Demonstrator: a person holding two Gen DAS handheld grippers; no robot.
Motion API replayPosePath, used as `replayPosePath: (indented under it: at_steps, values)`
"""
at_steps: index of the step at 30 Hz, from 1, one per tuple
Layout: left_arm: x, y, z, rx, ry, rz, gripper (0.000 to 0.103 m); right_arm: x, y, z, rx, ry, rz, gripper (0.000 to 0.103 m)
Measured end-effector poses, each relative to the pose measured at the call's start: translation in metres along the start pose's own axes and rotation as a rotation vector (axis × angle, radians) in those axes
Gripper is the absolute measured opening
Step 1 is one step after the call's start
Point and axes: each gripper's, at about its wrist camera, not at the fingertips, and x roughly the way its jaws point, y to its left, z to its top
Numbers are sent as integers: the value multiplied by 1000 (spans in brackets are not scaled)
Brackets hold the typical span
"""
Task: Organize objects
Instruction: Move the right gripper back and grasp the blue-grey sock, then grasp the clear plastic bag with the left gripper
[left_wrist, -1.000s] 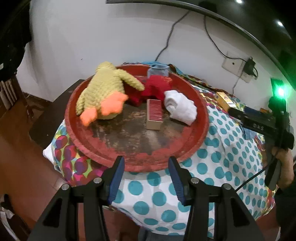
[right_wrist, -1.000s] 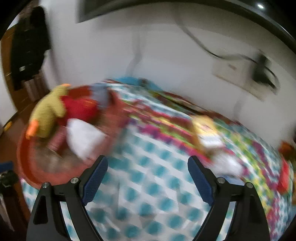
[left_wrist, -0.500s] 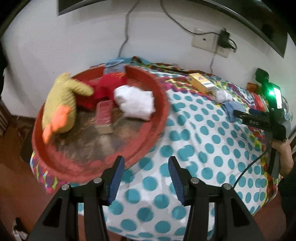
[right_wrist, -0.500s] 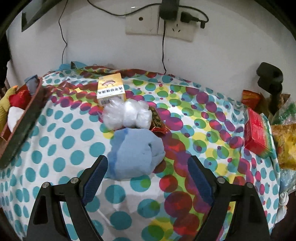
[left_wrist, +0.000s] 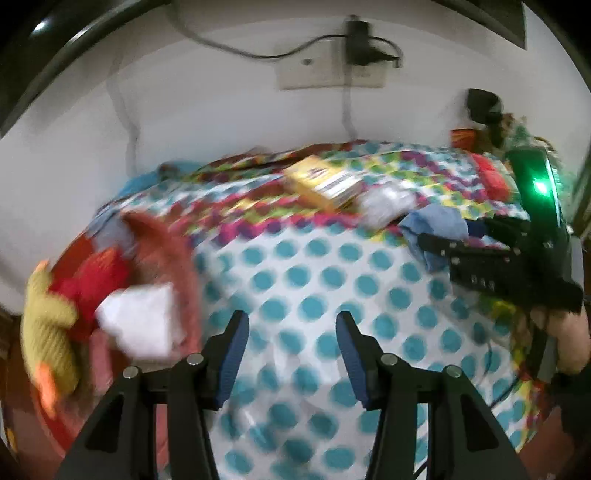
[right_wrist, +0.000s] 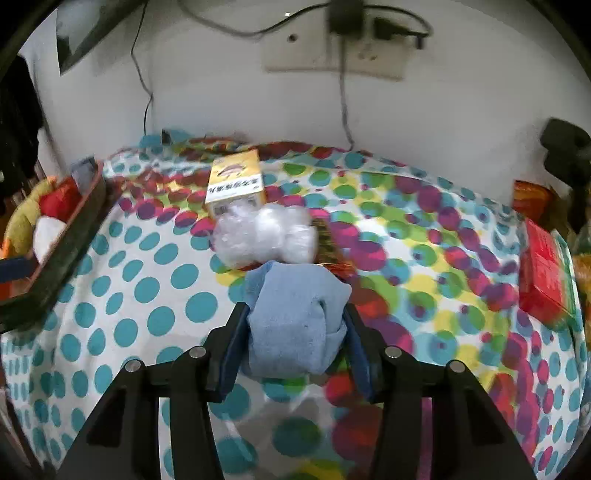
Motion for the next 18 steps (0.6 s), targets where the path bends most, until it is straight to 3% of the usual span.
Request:
replayPosePath:
  at_steps: [7,11,18]
  values:
    - [42,-40,50,128,-31,-204,50,-16,-55,-18,32,3,-77,48]
    - [70,-56,76,172,-1,-280,50,-16,-75,-23,100,10,-42,48]
    - [111,-80,94,278,77,-289,50,-16,-77,-24,86,37,-53,52]
